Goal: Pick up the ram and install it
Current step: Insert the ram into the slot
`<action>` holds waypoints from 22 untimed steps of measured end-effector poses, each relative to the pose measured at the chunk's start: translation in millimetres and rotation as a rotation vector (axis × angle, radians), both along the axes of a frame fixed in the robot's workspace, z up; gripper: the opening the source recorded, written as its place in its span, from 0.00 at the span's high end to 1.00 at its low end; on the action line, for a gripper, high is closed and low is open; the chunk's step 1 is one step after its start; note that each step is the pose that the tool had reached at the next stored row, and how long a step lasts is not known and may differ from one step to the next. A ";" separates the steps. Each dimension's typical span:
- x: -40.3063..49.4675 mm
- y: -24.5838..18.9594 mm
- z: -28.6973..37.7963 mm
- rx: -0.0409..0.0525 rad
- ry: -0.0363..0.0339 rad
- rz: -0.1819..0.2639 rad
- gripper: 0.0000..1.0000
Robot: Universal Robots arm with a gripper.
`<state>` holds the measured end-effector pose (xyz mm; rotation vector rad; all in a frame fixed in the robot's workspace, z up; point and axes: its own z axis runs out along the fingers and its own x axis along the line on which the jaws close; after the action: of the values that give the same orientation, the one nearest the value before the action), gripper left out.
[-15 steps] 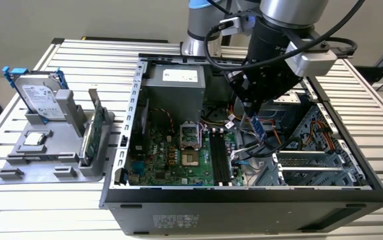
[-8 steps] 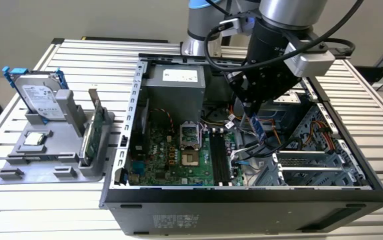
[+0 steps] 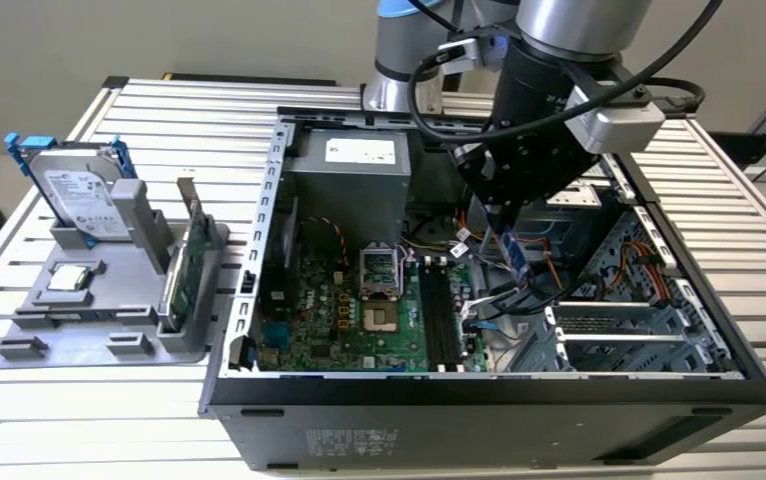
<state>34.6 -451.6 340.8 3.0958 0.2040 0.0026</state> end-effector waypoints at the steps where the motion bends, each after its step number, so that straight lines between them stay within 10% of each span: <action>1: 0.0 1.3 -0.3 -0.0003 0.0000 -0.001 1.00; 12: 0.9 20.0 -3.5 -0.0048 0.0000 -0.007 1.00; 22: 2.0 27.1 -6.8 -0.0082 0.0000 -0.009 1.00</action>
<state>36.6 -424.5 334.0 3.0885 0.1893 0.0015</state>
